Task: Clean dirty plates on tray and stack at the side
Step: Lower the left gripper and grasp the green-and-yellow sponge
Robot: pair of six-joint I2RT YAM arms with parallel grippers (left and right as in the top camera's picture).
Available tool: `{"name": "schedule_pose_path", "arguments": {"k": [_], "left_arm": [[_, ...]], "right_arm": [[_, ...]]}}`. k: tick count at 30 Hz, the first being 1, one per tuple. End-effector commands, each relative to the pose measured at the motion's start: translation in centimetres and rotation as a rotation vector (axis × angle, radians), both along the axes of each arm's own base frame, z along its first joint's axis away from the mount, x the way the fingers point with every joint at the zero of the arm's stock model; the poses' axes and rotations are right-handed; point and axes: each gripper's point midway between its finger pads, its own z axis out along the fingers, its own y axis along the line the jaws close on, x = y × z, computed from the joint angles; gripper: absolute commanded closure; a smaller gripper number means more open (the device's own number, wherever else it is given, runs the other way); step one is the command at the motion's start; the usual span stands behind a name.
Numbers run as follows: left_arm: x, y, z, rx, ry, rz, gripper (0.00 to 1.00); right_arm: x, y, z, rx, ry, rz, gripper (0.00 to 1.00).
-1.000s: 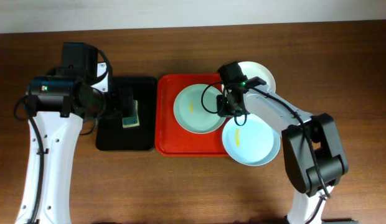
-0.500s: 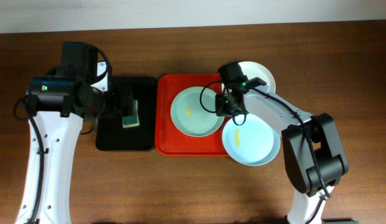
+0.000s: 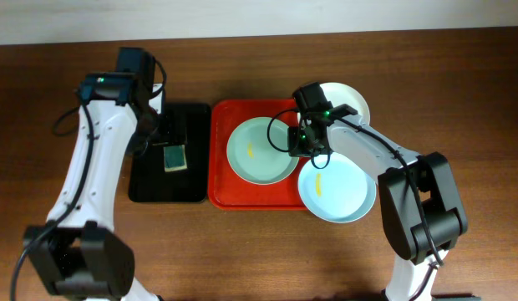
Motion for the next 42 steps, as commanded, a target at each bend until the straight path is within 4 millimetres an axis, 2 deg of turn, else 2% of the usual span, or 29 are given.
{"name": "schedule_pose_path", "arguments": {"k": [1,2,3,4,5,9,10,11,12,13,14,15,16,21,25,28,34,38,42], "left_arm": [[2.1,0.0,-1.2,0.016,-0.028,-0.010,0.32],[2.3,-0.1,-1.5,0.016,-0.023,-0.011,0.35],[2.4,-0.1,-2.1,0.016,-0.011,-0.011,0.32],[2.5,-0.2,-2.6,0.017,0.002,-0.013,0.20],[2.5,-0.2,-3.2,0.019,0.019,-0.013,0.00],[3.2,0.0,-5.4,0.032,0.054,-0.012,0.01],[3.4,0.0,-5.9,0.032,0.057,-0.012,0.16],[3.7,-0.1,-6.3,0.032,0.061,-0.012,0.37],[3.9,-0.1,-7.0,0.033,0.068,-0.012,0.52],[4.2,-0.1,-7.6,0.033,0.071,-0.012,0.52],[4.7,-0.1,-8.4,0.033,0.070,-0.012,0.43],[5.1,-0.2,-9.1,0.033,0.071,-0.012,0.27],[5.4,-0.2,-9.9,0.034,0.074,-0.012,0.24],[5.7,-0.2,-13.6,0.038,0.133,-0.012,0.27],[5.3,-0.2,-15.7,0.041,0.179,-0.013,0.32],[5.3,-0.1,-16.0,0.045,0.185,-0.013,0.38],[5.2,1.3,-15.8,0.085,0.189,0.007,0.45],[5.6,1.3,-15.1,0.081,0.182,0.008,0.37],[5.9,1.3,-14.1,0.081,0.180,0.008,0.44]], "right_arm": [[-0.7,0.0,-0.8,0.004,0.029,-0.003,0.96],[-0.7,0.0,-0.8,0.004,0.029,-0.003,0.96],[-0.7,0.0,-0.8,0.004,0.029,-0.003,0.96],[-0.7,0.0,-0.8,0.004,0.029,-0.002,0.96],[-0.7,0.0,-0.8,0.003,0.029,-0.003,0.96],[-0.6,-0.1,-0.8,-0.003,0.026,-0.004,0.96],[-0.6,-0.1,-0.8,-0.003,0.026,-0.004,0.96],[-0.6,-0.1,-0.8,-0.002,0.026,-0.005,0.96],[-0.6,-0.1,-0.8,-0.002,0.026,-0.005,0.95],[-0.6,-0.1,-0.8,-0.003,0.026,-0.004,0.96],[-0.6,-0.1,-0.8,-0.003,0.026,-0.004,0.95],[-0.6,-0.1,-0.8,-0.002,0.026,-0.005,0.95],[-0.6,-0.1,-0.8,-0.003,0.026,-0.004,0.95],[-0.6,-0.1,-0.8,-0.003,0.026,-0.004,0.95],[-0.6,-0.1,-0.8,-0.003,0.026,-0.004,0.95],[-0.6,-0.1,-0.8,-0.003,0.026,-0.004,0.95],[-0.6,-0.1,-0.8,-0.003,0.026,-0.004,0.95],[-0.6,-0.1,-0.8,-0.003,0.026,-0.004,0.95],[-0.6,-0.1,-0.8,-0.003,0.025,-0.004,0.94]]}}
